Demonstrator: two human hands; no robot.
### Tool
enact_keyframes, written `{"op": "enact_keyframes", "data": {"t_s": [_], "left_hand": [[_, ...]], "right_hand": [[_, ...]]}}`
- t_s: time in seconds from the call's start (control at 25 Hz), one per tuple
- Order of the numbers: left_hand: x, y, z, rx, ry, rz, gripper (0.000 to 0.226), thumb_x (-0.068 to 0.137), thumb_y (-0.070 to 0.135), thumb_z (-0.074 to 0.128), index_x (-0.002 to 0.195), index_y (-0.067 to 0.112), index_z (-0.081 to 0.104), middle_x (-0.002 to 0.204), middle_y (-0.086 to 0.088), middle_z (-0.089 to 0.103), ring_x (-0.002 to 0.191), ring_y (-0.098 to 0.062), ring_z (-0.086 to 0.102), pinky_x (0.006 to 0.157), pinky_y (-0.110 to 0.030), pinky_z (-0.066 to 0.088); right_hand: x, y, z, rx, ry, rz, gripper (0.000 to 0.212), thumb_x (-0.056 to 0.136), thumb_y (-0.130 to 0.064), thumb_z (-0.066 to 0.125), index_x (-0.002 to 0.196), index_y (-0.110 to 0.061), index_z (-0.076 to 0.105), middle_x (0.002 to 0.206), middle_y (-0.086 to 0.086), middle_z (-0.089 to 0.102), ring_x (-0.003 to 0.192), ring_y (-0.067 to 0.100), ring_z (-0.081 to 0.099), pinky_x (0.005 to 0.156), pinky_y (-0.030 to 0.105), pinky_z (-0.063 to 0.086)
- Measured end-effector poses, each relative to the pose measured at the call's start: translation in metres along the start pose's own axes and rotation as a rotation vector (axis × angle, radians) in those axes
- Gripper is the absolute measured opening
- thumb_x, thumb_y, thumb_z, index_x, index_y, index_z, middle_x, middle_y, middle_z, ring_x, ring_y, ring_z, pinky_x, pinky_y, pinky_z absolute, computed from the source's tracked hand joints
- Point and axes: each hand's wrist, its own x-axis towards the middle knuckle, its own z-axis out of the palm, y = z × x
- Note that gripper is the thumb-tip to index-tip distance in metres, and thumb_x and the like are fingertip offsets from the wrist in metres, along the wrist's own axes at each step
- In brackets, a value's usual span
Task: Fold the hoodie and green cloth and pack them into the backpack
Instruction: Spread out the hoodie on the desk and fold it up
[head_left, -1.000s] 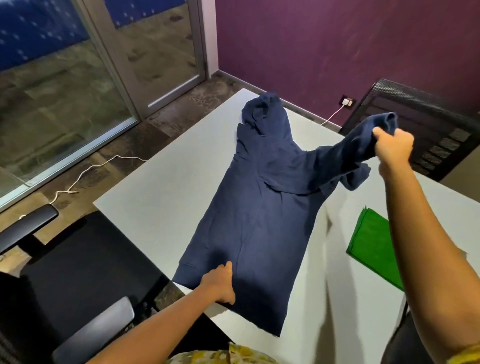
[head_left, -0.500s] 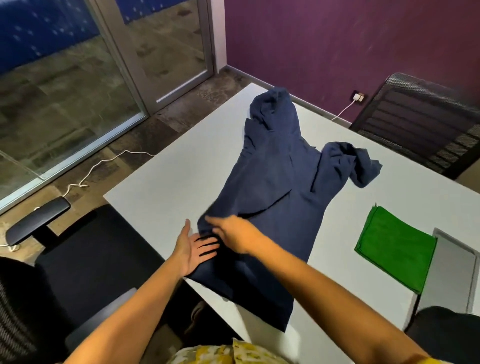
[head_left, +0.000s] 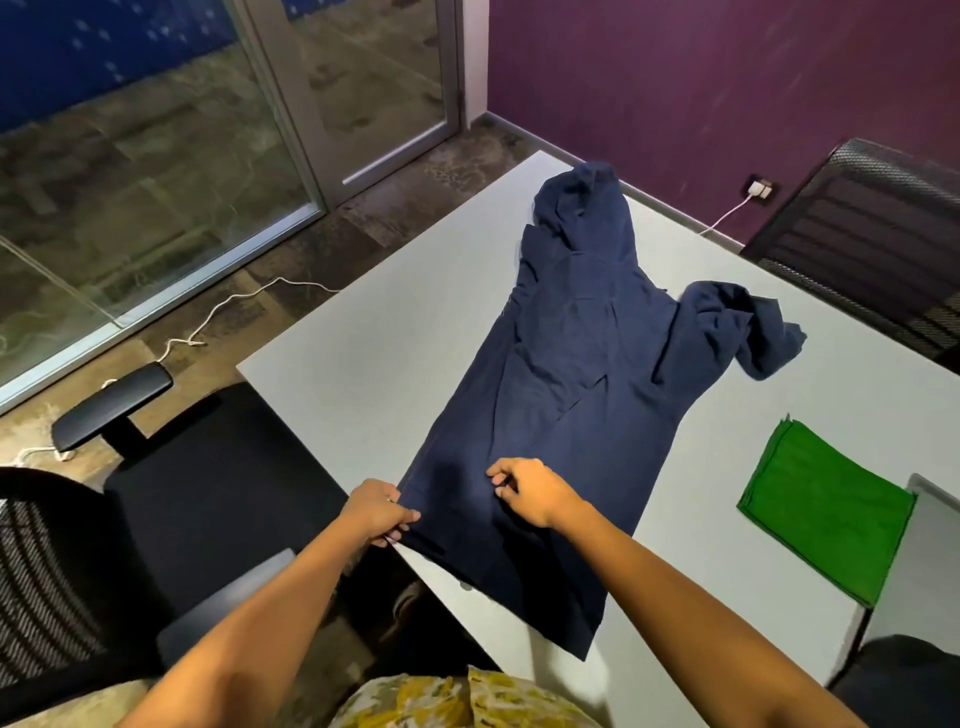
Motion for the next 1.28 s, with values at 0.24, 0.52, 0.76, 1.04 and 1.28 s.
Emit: {"op": "enact_keyframes", "data": {"t_s": [0.24,0.52,0.76,1.04,1.28], "left_hand": [[-0.001,0.025,0.011,0.622,0.313,0.292,0.046,0.064,0.036,0.075,0.094,0.018,0.045,0.097,-0.001,0.051,0.085,-0.025,0.056,0.067,-0.036,0.045],[0.027,0.047,0.030,1.180,0.049,0.821,0.078,0.081,0.045,0.068,0.150,0.026,0.037,0.162,0.002,0.023,0.152,-0.024,0.011,0.120,-0.044,0.013],[0.046,0.099,0.036,1.309,-0.047,0.857,0.073,0.081,0.055,0.062,0.144,0.026,0.043,0.149,0.003,0.035,0.149,-0.024,0.016,0.122,-0.049,0.004],[0.071,0.189,0.074,1.235,0.027,0.975,0.070,0.088,0.038,0.064,0.149,0.020,0.035,0.158,-0.003,0.024,0.151,-0.024,0.011,0.121,-0.044,0.012],[0.113,0.247,0.095,1.508,-0.042,0.863,0.101,0.085,0.030,0.074,0.158,0.033,0.003,0.165,0.001,-0.017,0.152,-0.026,-0.014,0.122,-0.052,0.007]], "right_hand": [[0.001,0.012,-0.007,0.047,0.181,-0.031,0.045,0.098,-0.023,0.052,0.140,-0.035,0.043,0.100,-0.010,0.059,0.087,0.012,0.057,0.084,0.037,0.053],[0.009,0.037,-0.025,-0.145,0.174,0.155,0.030,0.099,-0.032,0.048,0.126,-0.035,0.058,0.107,-0.003,0.069,0.100,0.025,0.064,0.075,0.035,0.049],[0.011,0.090,-0.065,0.300,0.589,0.385,0.018,0.093,-0.021,0.052,0.095,-0.031,0.068,0.082,-0.009,0.068,0.077,0.018,0.065,0.074,0.036,0.054],[0.002,0.164,-0.117,0.622,0.945,0.590,0.017,0.092,-0.007,0.054,0.097,-0.013,0.069,0.086,0.010,0.071,0.068,0.025,0.065,0.069,0.031,0.055],[0.021,0.249,-0.176,0.738,1.040,0.744,0.020,0.083,-0.030,0.060,0.101,-0.024,0.062,0.105,0.012,0.071,0.095,0.031,0.068,0.093,0.048,0.053]]}}
